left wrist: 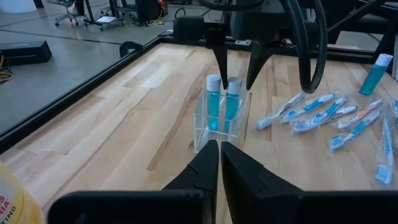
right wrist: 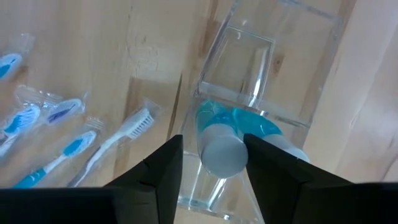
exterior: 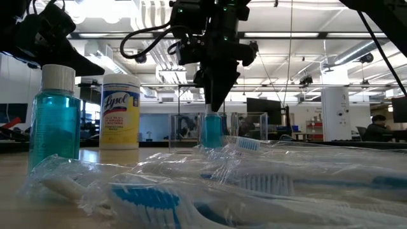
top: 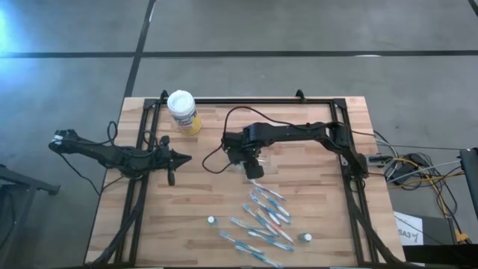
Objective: Pick & Place toothbrushing station
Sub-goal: Put the blue mouthwash bottle into the middle compartment of the transparent organizer
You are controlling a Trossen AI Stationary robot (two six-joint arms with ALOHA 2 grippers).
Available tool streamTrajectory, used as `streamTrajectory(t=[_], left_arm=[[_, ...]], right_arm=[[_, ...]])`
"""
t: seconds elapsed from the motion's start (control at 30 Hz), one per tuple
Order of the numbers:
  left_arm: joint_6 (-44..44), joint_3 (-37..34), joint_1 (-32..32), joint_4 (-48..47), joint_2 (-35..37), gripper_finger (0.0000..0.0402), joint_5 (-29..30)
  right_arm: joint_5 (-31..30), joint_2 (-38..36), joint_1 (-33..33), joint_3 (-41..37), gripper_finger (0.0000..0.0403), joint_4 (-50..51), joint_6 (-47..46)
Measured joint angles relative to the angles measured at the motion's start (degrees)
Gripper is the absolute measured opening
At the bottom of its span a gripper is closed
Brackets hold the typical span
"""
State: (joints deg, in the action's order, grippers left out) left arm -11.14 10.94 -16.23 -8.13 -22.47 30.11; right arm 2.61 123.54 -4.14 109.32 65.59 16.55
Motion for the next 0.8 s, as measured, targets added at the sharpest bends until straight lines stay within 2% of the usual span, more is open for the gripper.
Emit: streamTrajectory(t=[0.3,0.47,0.63,0.8], left_arm=[[0.0,0.0,0.0,0.0,0.0,0.0019,0.0],[0.0,0.0,0.0,0.1,0.0,0.0019,0.0],[0.0,0.0,0.0,0.0,0.0,0.0019,0.0],[-0.9,0.0,0.0,-0.4,-0.1,0.0019,0.0]], right_arm=[[0.0,-4.1,0.0,0.0,0.0162,0.5,-0.4],[2.0,-10.5,-0.1,-0.6,0.0163,-0.9,-1.8],[9.0,-22.6,0.0,-7.9,0.0152,-16.4,-2.9],[9.5,-40.0,-0.4,-23.9,0.0133,-35.3,-4.3]])
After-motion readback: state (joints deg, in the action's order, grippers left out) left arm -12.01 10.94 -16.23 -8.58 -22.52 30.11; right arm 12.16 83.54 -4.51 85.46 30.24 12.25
